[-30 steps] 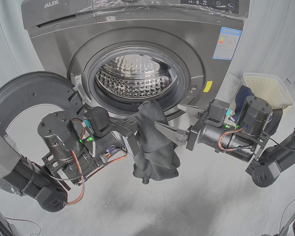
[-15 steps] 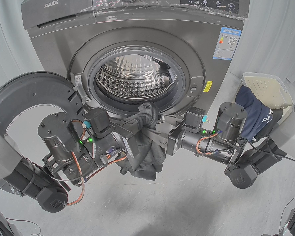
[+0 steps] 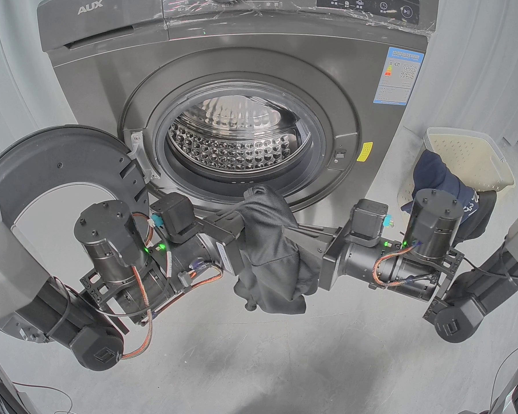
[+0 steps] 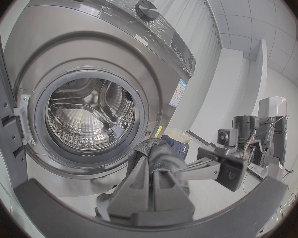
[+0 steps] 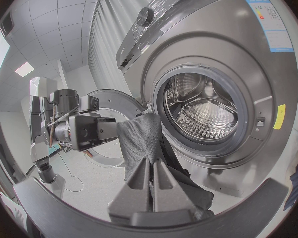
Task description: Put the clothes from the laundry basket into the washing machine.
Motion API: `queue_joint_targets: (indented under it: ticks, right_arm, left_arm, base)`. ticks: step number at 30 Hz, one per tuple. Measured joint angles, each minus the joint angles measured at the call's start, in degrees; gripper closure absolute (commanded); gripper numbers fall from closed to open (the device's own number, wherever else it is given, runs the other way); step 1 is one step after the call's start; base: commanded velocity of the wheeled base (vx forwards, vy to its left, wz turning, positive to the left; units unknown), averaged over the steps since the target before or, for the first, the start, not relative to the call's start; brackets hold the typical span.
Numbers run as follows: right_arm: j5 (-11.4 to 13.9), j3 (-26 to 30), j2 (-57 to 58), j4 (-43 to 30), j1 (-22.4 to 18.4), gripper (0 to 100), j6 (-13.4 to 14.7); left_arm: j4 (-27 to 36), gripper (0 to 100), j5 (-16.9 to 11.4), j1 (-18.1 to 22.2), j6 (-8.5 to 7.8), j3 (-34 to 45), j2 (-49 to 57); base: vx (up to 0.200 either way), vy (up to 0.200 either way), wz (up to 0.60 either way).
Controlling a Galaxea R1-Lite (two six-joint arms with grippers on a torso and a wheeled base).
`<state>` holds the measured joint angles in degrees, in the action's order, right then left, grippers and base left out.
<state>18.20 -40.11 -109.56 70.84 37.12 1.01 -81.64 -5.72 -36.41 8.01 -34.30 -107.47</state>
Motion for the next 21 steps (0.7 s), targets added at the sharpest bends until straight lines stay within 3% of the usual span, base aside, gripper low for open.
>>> queue_joint_targets:
  ticks: [1, 11, 21]
  right_arm:
    - [0.0, 1.1, 0.9, 0.0, -0.2, 0, 0.0]
    - [-0.8, 6.6, 5.4, -0.3, -0.4, 0, 0.1]
    - [-0.5, 3.3, 3.4, -0.1, -0.5, 0, 0.3]
  left_arm:
    - [0.0, 100, 0.0, 0.1, -0.02, 0.0, -0.2]
    - [-0.3, 100, 0.3, -0.4, -0.02, -0.2, -0.7]
    - [-0.3, 100, 0.3, -1.3, 0.01, 0.0, -0.1]
  base:
    - [0.000, 0.000, 0.00]
    - [0.000, 0.000, 0.00]
    - [0.000, 0.000, 0.00]
